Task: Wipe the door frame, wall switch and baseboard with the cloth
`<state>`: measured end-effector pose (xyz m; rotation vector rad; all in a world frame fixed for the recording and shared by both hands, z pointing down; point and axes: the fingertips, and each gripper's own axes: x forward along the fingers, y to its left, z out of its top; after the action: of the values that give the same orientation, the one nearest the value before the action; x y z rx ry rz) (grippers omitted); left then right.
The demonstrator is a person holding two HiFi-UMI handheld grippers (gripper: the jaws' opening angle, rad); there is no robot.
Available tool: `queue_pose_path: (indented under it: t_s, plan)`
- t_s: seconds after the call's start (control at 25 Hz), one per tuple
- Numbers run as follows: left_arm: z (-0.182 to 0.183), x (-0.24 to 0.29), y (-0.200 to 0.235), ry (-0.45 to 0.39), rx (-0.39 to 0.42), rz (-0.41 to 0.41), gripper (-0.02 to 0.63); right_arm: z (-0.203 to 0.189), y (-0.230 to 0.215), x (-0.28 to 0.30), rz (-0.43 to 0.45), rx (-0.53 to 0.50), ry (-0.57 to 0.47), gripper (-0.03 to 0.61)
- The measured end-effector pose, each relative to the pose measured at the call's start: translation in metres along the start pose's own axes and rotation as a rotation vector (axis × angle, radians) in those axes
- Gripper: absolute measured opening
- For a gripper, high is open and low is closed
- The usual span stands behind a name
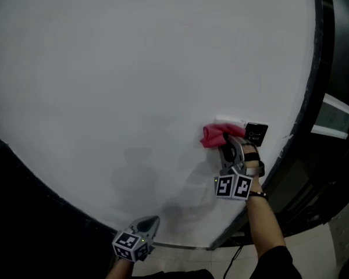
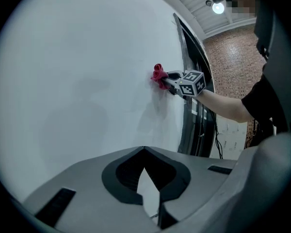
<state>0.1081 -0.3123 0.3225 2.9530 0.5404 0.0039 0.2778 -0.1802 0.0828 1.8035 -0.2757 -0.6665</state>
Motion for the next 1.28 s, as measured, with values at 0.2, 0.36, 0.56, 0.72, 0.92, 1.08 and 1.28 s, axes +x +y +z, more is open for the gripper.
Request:
queue_pose_path:
  t_s: [0.2, 0.36, 0.56, 0.72, 0.92, 1.08, 1.28]
  plan:
    - [-0.001, -0.001, 0.006, 0.004, -0.001, 0.005, 0.003, -0.003, 0.019, -0.002, 0.035, 0.020, 0.012, 0.062]
    - [-0.001, 0.001, 0.003, 0.003, -0.001, -0.011, 0.003, -0.003, 0.026, -0.004, 0.053, 0.039, 0.017, 0.061]
    - [-0.002, 0.008, -0.004, 0.010, -0.005, -0.018, 0.003, -0.005, 0.030, -0.006, 0.062, 0.084, 0.016, 0.061]
    - [-0.002, 0.011, -0.011, 0.018, -0.001, -0.030, 0.003, -0.012, 0.042, -0.008, 0.105, 0.131, 0.037, 0.062]
    - [-0.009, 0.008, -0.011, 0.034, -0.014, -0.020, 0.003, 0.008, 0.050, -0.011, 0.236, 0.418, 0.023, 0.061]
    - [-0.011, 0.009, -0.017, 0.032, -0.031, -0.021, 0.003, 0.055, 0.033, -0.010, 0.338, 0.751, -0.105, 0.061]
    - [-0.015, 0.013, -0.022, 0.033, -0.037, -0.010, 0.003, 0.066, -0.007, 0.006, 0.453, 1.256, -0.214, 0.061]
